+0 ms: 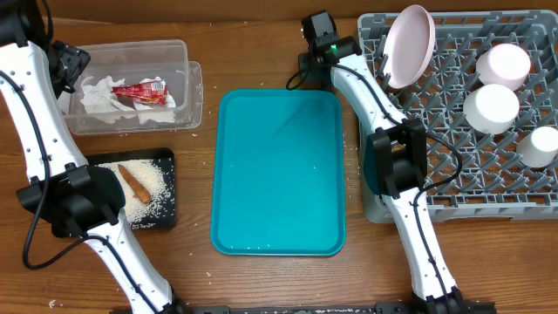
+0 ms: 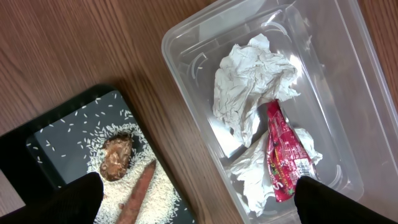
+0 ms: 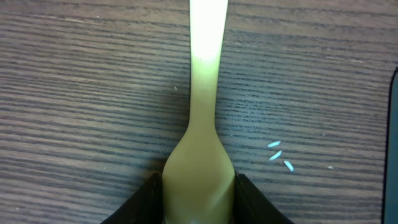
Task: Sort waste into correct bins and load items into the dishwasher
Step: 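Lower the yellow spoon into the dish rack beside the pink bowl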
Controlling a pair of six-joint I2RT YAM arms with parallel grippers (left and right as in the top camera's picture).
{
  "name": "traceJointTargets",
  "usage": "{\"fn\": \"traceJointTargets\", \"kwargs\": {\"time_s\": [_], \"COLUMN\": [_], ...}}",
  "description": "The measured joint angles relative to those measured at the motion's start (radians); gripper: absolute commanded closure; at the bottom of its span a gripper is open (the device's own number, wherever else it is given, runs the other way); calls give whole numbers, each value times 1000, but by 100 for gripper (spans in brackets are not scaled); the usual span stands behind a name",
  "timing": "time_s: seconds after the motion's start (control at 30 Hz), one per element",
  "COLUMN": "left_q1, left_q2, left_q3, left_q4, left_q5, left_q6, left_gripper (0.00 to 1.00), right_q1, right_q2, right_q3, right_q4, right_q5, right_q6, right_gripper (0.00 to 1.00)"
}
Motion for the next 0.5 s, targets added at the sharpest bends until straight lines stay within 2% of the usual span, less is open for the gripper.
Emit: {"fn": "traceJointTargets", "kwargs": {"time_s": [0.27,0.5], "left_q1": [0,0], "left_q2": [0,0], "left_q3": [0,0], "left_q4": [0,0], "left_q5": [0,0], "left_q6": [0,0], "left_gripper": [0,0], "right_q1": [-3,-43], "right_q2": [-32,-188], "right_q3": [0,0], "right_q4": [-27,-87], "right_q5": [-1,-4], "right_q6": [17,42], "right_gripper": [75,74]}}
